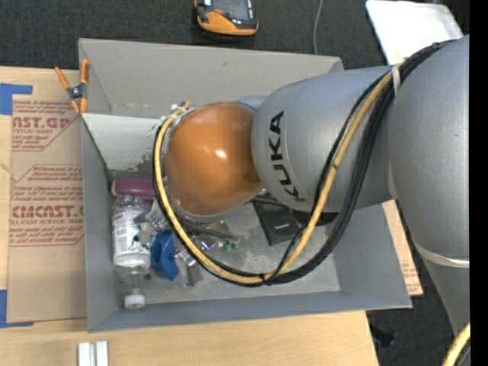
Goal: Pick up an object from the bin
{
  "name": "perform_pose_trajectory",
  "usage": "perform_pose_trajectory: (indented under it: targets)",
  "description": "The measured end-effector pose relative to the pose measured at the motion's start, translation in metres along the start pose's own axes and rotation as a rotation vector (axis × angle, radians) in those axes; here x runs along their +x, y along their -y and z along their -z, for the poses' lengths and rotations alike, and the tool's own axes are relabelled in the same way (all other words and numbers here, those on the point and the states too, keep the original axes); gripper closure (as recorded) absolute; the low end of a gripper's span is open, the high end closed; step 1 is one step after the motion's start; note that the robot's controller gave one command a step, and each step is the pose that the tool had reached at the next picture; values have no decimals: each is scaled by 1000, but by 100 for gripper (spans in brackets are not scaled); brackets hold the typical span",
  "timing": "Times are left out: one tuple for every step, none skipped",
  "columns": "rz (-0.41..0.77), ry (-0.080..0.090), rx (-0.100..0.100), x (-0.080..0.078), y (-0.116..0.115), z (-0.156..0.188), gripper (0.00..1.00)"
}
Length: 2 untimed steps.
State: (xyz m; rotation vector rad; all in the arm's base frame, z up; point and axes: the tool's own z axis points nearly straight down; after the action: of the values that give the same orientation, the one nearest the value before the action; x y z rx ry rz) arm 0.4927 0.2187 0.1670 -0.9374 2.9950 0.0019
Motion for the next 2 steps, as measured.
perform_pose_trajectory:
  targets:
    - [135,-6,-5,0,-10,-49,0]
    - [575,0,0,-4,-10,-47,0]
